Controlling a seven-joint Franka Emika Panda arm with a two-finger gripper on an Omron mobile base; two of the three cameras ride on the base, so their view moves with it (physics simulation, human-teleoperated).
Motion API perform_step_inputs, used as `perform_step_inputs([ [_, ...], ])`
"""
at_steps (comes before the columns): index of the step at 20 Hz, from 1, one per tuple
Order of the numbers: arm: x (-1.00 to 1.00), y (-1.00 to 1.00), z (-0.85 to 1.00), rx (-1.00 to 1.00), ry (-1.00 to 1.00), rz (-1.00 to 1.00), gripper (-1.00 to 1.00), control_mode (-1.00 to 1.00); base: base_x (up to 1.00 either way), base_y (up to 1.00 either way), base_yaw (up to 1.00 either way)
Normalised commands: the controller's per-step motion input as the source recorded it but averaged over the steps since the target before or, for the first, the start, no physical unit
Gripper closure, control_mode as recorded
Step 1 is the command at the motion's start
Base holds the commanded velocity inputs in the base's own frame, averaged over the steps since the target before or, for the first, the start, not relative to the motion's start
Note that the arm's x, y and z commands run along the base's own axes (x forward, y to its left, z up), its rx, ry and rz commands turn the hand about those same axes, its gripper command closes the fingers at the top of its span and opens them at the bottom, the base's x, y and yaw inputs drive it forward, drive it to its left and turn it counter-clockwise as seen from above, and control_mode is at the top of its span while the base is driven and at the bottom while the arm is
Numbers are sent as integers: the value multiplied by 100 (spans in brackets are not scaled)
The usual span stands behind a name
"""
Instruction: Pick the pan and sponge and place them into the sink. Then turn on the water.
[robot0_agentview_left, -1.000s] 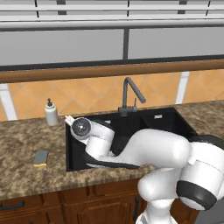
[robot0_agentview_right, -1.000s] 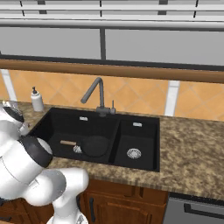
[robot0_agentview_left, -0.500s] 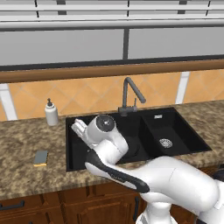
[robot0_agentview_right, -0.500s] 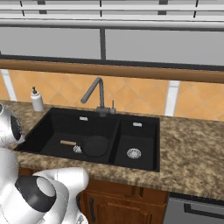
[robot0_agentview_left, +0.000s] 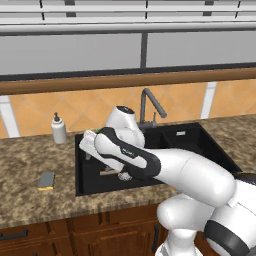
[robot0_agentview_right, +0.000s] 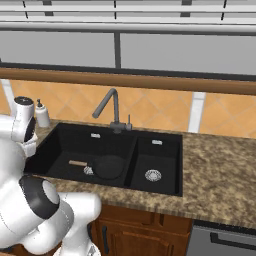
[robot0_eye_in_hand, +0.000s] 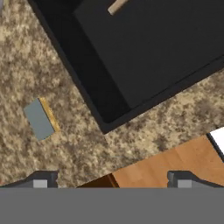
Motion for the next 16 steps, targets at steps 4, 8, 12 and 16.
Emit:
perform_step_inputs([
  [4, 0, 41, -22, -3, 0, 9, -100, -100, 0, 0, 0],
  [8, 12, 55, -19, -15, 0, 0, -100, -100, 0, 0, 0],
  [12, 23, 47, -19, -16, 0, 0, -100, -100, 0, 0, 0],
  [16, 32, 53, -16, -20, 0, 1, -100, -100, 0, 0, 0],
])
